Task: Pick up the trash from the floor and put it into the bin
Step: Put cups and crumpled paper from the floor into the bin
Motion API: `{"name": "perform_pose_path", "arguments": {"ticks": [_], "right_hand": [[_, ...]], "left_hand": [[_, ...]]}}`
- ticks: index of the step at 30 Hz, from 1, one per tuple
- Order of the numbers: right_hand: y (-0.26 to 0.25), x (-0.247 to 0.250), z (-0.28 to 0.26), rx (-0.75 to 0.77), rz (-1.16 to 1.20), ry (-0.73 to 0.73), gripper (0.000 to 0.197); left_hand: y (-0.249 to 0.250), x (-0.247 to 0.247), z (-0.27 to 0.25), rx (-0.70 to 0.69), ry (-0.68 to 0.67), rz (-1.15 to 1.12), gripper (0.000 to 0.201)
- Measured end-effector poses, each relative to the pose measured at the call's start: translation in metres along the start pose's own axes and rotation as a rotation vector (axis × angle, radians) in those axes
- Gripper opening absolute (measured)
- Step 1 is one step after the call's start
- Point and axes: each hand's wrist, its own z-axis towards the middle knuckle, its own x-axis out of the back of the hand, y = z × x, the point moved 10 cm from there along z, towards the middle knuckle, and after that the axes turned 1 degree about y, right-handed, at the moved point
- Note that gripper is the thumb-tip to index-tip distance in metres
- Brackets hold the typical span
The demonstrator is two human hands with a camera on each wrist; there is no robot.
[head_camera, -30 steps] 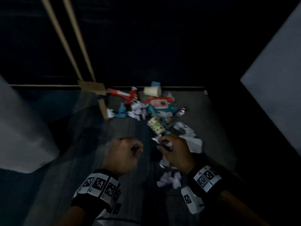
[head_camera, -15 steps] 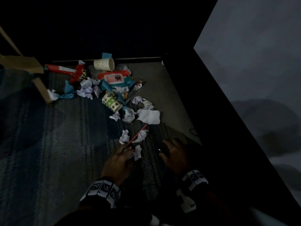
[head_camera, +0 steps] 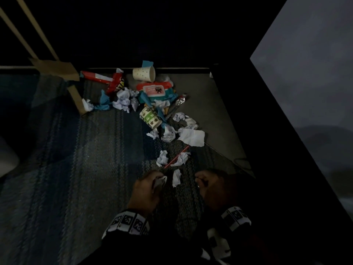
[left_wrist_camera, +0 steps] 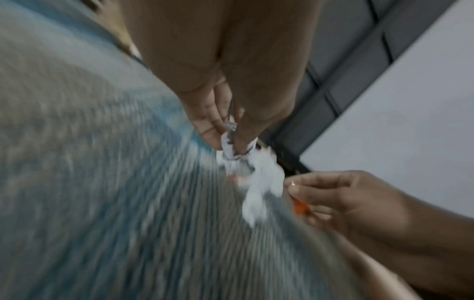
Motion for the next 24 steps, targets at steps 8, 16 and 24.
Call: {"name": "perform_pose_path", "arguments": {"ticks": [8, 16, 24], "right_hand": [[-0.128, -0.025, 0.022, 0.133, 0.459, -0.138, 0.018], [-0.311, -0.038, 0.042, 0.453, 0.641, -0.161, 0.028], [-0.525, -0.065, 0.014, 0.888, 0.625, -0.312, 0.014]], "left_hand": [[-0.008, 0.1, -0.002, 0.113, 0.253, -0.097, 0.021], [-0.003, 0.297, -0.015, 0.054, 0.62, -0.112, 0.023], [0.044, 0.479, -0.089, -0.116, 1.034, 0.155, 0.013]]}}
